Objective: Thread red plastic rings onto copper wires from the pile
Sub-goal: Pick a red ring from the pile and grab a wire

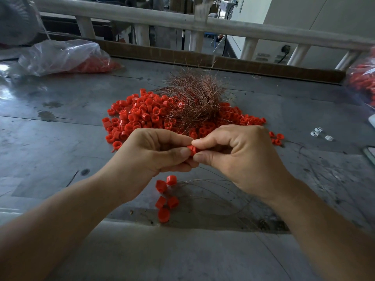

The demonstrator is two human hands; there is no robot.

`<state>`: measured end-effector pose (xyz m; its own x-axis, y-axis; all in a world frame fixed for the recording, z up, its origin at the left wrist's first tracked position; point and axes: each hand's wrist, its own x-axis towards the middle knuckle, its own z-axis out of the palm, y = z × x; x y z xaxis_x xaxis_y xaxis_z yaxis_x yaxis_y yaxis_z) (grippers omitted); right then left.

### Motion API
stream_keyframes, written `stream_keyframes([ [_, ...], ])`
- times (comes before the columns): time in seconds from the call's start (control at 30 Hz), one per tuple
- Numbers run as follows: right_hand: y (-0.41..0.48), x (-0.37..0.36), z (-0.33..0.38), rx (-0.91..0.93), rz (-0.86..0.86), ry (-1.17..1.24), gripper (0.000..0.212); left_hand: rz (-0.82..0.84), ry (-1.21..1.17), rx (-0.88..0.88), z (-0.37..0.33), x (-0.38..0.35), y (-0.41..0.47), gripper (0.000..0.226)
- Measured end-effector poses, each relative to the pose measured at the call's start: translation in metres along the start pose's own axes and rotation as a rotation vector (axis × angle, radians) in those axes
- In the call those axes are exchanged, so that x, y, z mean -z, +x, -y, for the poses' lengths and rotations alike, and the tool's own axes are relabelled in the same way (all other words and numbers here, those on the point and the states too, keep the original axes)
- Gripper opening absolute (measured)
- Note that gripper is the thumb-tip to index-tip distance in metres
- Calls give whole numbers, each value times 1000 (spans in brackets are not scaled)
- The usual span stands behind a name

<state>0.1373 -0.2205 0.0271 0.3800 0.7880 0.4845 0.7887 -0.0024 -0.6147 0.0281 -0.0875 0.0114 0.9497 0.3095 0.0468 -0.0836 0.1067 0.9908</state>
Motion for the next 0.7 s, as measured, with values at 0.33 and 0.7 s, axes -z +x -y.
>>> stream_keyframes([
  [0.33, -2, -3, 0, 42, -54, 29, 20, -20, -11, 10, 0, -2, -3, 26],
  [0.7, 2, 1, -1, 71, -17, 73, 23, 24, -41, -18, -1, -1, -2, 26],
])
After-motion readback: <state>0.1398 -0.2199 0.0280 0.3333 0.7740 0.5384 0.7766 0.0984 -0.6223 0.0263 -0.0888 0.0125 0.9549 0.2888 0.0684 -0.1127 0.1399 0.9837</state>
